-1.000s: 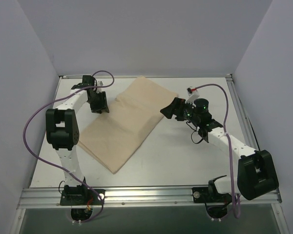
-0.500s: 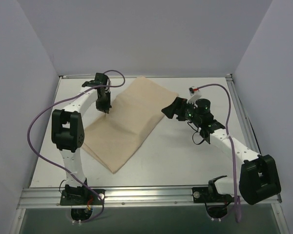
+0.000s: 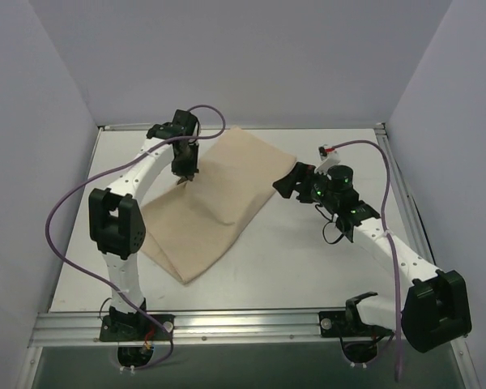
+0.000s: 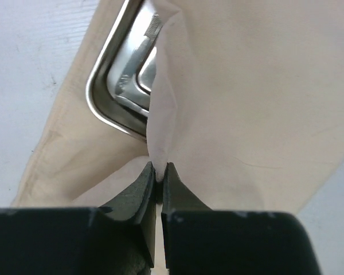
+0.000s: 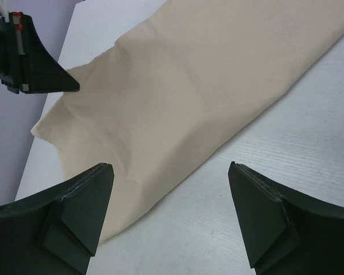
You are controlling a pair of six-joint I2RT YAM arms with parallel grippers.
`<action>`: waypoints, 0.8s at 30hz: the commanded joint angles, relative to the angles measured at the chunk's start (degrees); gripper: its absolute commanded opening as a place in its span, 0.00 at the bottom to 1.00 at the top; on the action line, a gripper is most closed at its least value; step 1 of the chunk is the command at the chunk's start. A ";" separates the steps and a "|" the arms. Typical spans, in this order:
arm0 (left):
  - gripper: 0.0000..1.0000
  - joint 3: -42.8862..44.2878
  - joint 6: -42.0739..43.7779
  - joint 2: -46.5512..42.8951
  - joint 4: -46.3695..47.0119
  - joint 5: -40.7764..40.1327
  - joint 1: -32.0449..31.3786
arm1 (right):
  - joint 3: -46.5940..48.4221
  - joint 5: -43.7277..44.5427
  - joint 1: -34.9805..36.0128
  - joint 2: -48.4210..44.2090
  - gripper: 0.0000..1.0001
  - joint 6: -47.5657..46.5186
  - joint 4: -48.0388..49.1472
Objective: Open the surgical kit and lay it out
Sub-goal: Open the surgical kit at the center of the board.
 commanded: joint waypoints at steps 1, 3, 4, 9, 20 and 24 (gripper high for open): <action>0.02 5.37 -1.51 -5.33 -2.42 4.72 -4.12 | 4.55 4.06 0.18 -2.99 0.84 -1.03 -4.24; 0.02 6.34 -2.13 -6.04 -2.42 7.78 -5.88 | 5.96 7.30 0.18 -3.16 0.84 -1.12 -8.53; 0.02 6.52 -3.00 -6.65 -2.07 9.02 -6.76 | 6.75 9.06 0.18 -3.25 0.84 -1.03 -10.13; 0.02 6.35 -5.29 -7.71 -0.23 13.07 -16.07 | 9.74 19.00 -0.52 -4.83 0.84 2.99 -19.00; 0.02 -4.73 -13.64 -3.41 13.75 12.91 -38.83 | 7.72 32.19 -4.74 -14.67 0.84 7.49 -29.29; 0.24 -5.34 -14.87 0.46 15.51 9.58 -44.20 | 7.29 31.41 -6.41 -15.82 0.85 6.88 -29.92</action>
